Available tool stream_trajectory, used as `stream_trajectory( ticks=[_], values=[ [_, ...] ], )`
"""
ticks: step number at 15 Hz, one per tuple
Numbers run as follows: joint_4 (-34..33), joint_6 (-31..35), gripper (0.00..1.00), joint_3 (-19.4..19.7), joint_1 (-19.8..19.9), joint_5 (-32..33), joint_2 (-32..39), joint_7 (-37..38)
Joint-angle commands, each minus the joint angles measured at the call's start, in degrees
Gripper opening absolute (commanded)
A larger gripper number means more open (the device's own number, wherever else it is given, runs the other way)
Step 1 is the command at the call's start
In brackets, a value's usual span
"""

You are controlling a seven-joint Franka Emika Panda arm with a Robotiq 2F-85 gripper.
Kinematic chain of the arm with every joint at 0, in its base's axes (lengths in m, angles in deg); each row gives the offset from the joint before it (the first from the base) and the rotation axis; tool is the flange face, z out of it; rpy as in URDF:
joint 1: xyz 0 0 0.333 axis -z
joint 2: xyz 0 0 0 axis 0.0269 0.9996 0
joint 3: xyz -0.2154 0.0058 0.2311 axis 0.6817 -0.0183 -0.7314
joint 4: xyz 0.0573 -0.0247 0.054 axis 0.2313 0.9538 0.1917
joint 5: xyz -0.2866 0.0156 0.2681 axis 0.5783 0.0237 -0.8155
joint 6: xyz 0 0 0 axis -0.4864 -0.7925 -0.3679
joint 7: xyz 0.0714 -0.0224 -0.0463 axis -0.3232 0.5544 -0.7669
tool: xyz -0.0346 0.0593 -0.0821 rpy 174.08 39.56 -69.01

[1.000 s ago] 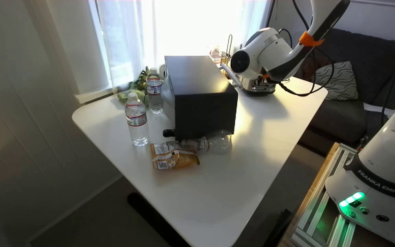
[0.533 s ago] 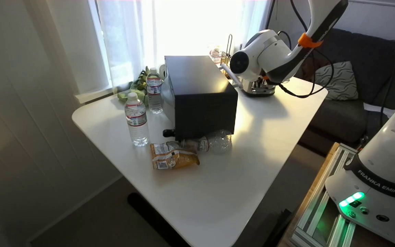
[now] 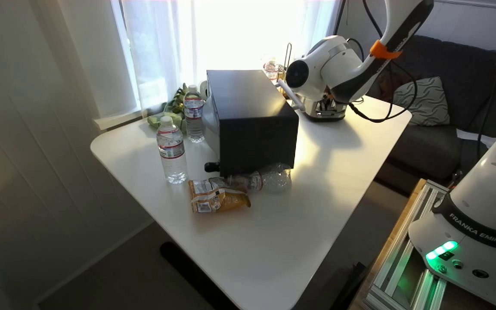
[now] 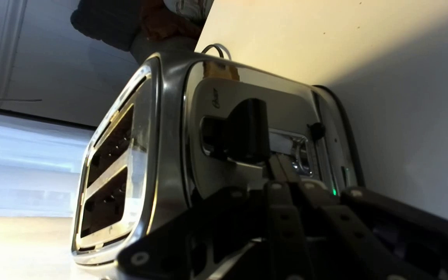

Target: Lift the toaster lever

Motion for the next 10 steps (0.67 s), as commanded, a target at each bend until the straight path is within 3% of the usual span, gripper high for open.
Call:
stream_trajectory(
  ticks=[1, 6, 10],
  values=[
    [-0.47, 0.76, 0.00, -0.16, 0.39, -3.08, 0.91, -3.22],
    [1.14, 2.93, 0.00, -0.85, 0.25, -7.30, 0.10, -6.25],
    [3.19, 8.82, 0.00, -1.57, 0.26, -15.25, -1.90, -12.56]
  ],
)
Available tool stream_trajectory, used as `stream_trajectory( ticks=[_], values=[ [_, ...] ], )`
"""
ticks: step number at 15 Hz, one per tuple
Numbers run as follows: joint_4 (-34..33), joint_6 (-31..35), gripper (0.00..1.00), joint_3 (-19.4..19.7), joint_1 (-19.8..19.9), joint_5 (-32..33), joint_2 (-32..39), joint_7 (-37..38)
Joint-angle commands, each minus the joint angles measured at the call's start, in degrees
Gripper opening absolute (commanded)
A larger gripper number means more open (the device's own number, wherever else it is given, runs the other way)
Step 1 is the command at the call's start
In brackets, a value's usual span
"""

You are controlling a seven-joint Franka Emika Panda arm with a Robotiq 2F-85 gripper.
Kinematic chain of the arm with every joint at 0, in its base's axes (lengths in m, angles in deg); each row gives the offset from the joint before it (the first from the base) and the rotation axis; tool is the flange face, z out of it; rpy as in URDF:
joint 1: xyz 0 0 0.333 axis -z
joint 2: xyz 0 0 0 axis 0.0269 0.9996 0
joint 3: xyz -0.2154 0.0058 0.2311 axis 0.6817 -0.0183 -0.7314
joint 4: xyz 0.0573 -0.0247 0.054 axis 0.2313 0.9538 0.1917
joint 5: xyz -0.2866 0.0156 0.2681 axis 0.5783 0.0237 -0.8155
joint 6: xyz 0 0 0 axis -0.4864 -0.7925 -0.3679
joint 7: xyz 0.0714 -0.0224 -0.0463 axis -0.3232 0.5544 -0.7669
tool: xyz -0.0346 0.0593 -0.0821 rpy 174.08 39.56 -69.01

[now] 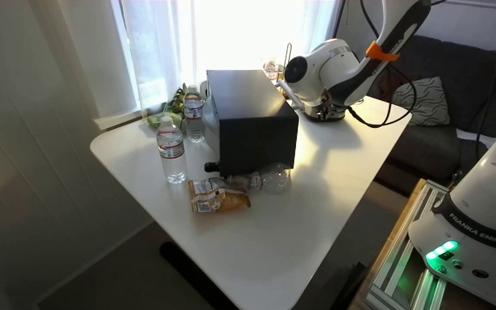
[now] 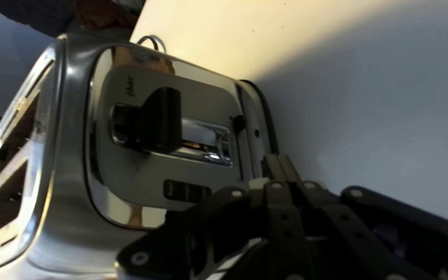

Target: Lift the toaster lever

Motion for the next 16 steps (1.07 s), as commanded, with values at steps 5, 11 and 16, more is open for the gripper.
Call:
stream_trajectory(
  ticks=[5, 11, 16],
  values=[
    [5.49, 6.28, 0.00, -2.51, -1.02, -17.76, -7.32, -9.82],
    [9.75, 5.10, 0.00, -1.94, -1.81, -31.57, -20.77, -15.10],
    [13.29, 2.79, 0.00, 0.71, -1.17, -43.01, -34.99, -22.44]
  ],
)
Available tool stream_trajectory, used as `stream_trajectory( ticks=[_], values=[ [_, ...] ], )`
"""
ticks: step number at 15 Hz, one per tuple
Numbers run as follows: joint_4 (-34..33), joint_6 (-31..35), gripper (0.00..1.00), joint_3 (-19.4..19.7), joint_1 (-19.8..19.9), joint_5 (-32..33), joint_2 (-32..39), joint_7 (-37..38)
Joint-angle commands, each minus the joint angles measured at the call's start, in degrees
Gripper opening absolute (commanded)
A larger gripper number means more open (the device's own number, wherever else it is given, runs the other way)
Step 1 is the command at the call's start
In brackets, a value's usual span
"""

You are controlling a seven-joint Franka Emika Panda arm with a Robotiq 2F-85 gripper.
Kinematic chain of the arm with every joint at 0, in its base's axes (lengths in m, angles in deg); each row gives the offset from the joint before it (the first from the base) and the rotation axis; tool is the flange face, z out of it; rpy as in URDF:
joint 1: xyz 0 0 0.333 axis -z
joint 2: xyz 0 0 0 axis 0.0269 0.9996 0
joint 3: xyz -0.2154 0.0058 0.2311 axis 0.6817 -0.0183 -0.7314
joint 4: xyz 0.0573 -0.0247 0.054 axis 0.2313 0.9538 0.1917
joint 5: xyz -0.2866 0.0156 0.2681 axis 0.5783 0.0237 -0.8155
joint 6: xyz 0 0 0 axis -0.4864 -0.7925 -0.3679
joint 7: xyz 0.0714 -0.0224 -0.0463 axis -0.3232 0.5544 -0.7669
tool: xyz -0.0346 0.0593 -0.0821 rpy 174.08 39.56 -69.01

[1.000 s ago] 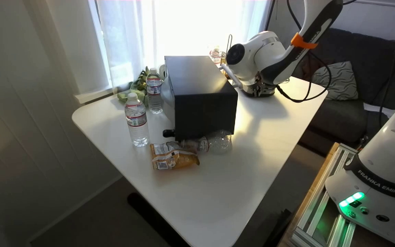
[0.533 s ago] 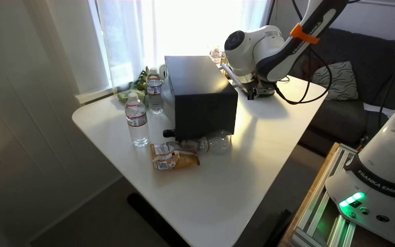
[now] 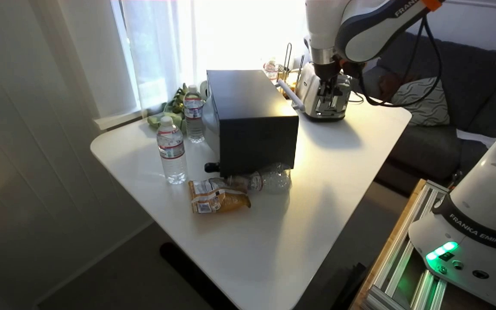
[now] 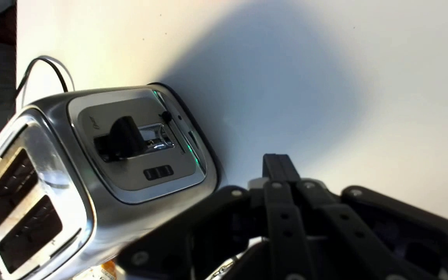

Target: Lift the toaster lever

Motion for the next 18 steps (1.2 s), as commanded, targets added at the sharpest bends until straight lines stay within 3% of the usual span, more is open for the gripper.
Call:
stream_trajectory(
  ticks=[1, 8, 9, 10, 11, 14, 18],
  values=[
    [5.13, -1.80, 0.00, 2.67, 0.36, -8.90, -13.66, -6.08],
    [6.63, 0.86, 0.00, 2.71, 5.92, -7.76, -31.68, 0.01],
    [6.18, 1.47, 0.26, 2.58, 6.91, -7.36, -33.09, 0.84],
    [5.86, 2.77, 0.27, 2.46, 8.37, -5.75, -34.46, 1.28],
    [3.90, 0.31, 0.07, 2.39, 6.88, -8.24, -30.21, -1.17],
    [4.13, 1.24, 0.26, 2.36, 8.48, -7.92, -33.22, -0.96],
    [4.59, 1.39, 0.27, 2.20, 8.52, -7.86, -33.37, -0.63]
  ],
)
